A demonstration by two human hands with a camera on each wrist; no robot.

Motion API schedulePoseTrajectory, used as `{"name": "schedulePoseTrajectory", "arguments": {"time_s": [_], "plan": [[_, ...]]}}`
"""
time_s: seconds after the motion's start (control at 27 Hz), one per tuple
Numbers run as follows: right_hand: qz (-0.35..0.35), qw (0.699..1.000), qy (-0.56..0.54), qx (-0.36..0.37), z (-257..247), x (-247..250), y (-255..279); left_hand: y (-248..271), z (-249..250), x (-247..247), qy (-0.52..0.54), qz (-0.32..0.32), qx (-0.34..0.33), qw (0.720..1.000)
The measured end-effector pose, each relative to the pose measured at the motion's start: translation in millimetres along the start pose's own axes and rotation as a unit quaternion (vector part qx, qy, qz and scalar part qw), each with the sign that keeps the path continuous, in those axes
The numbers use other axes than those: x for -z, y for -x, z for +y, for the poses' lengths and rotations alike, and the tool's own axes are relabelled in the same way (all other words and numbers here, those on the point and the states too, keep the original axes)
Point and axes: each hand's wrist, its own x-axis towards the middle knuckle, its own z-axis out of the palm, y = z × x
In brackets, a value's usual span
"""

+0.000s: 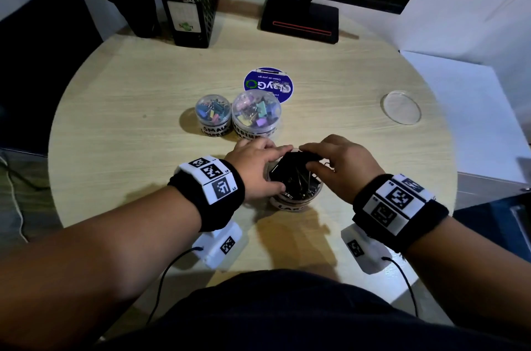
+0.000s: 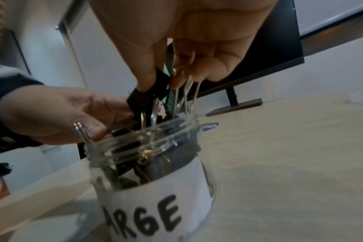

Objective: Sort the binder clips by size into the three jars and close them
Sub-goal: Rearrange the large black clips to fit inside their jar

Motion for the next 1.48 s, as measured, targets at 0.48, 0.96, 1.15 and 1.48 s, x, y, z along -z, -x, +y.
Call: {"name": "schedulePoseTrajectory", "arguments": {"time_s": [0.48,0.96,1.15,1.48], "plan": [[-0.039,0.993,0.107,-0.007,-12,8,-11,2,-3,2,0.013,0.016,-0.017,1.0],[0.08,0.977,-0.19,-0.053,-19,16,-7,5,-3,-4,0.084,0.072,-0.005,0.994],[-0.031,0.999,-0.008,-0.032,-13,6,-7,7,-2,-2,0.095,0.077,0.003,0.993],[-0.013,0.998,-0.001,0.069,-24,11,-17,2,-6,1,0.07,0.042,-0.014,0.997]]}}
